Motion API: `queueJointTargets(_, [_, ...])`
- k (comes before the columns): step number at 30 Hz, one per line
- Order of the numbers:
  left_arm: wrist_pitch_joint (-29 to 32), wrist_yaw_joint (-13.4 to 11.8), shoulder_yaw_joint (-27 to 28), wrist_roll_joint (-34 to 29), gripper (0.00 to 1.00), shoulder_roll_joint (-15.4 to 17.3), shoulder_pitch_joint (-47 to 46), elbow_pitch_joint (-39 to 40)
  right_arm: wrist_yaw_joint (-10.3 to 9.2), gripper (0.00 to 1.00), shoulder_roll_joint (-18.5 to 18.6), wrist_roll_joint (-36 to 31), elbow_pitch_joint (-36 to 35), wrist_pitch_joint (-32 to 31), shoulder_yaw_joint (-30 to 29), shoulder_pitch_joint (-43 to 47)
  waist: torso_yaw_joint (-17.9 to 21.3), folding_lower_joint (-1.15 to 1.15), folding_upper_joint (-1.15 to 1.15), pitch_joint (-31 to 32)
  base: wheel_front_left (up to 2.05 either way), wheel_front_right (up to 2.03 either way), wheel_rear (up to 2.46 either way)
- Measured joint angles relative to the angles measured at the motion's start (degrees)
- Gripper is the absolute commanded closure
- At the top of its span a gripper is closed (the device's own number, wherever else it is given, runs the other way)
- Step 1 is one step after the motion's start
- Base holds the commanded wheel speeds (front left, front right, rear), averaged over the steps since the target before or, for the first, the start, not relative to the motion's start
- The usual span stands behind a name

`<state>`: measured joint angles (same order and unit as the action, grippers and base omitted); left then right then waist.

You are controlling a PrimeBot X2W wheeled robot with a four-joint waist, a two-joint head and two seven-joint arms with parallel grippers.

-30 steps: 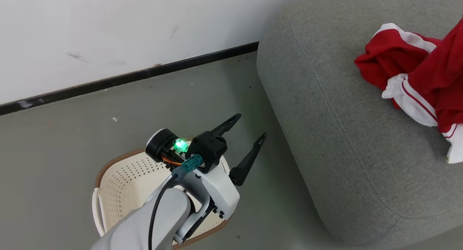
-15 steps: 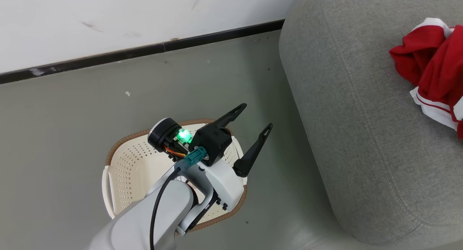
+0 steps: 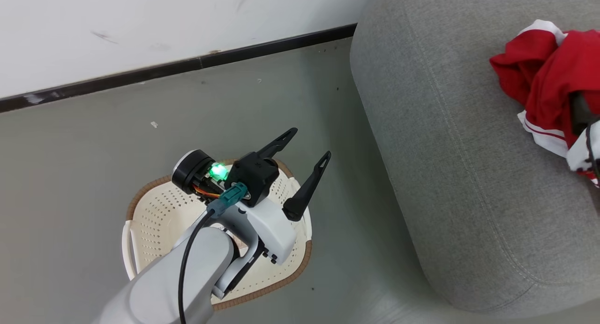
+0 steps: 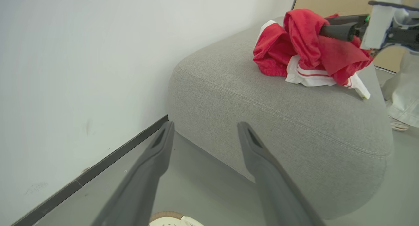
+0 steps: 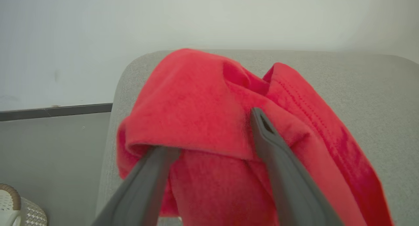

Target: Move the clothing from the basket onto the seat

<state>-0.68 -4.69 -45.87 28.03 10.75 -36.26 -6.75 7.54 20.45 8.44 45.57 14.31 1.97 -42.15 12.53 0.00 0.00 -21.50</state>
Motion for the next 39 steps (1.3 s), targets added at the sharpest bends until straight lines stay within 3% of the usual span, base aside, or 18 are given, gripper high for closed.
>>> queueJointTargets(16, [-4.02, -0.48, 4.35, 3.26, 0.00, 0.84, 3.05, -3.31, 0.00, 0.00, -1.12, -0.05, -14.63, 0.07, -3.58, 11.18, 4.19, 0.00, 0.00, 3.96, 0.00, 0.00, 0.00])
queueJointTargets(28, [-8.38, -6.43, 10.39, 4.04, 0.00, 3.08, 7.77, -7.12, 0.00, 0.00, -5.36, -2.08, -25.94, 0.08, -2.60, 13.48, 4.96, 0.00, 0.00, 7.97, 0.00, 0.00, 0.00])
queueJointTargets(39, [-11.84, -10.54, 15.74, 5.83, 0.00, 3.85, 13.91, -7.50, 0.00, 0.00, -10.04, -2.53, -28.85, 0.09, 3.57, 16.51, 1.88, 0.00, 0.00, 10.89, 0.00, 0.00, 0.00])
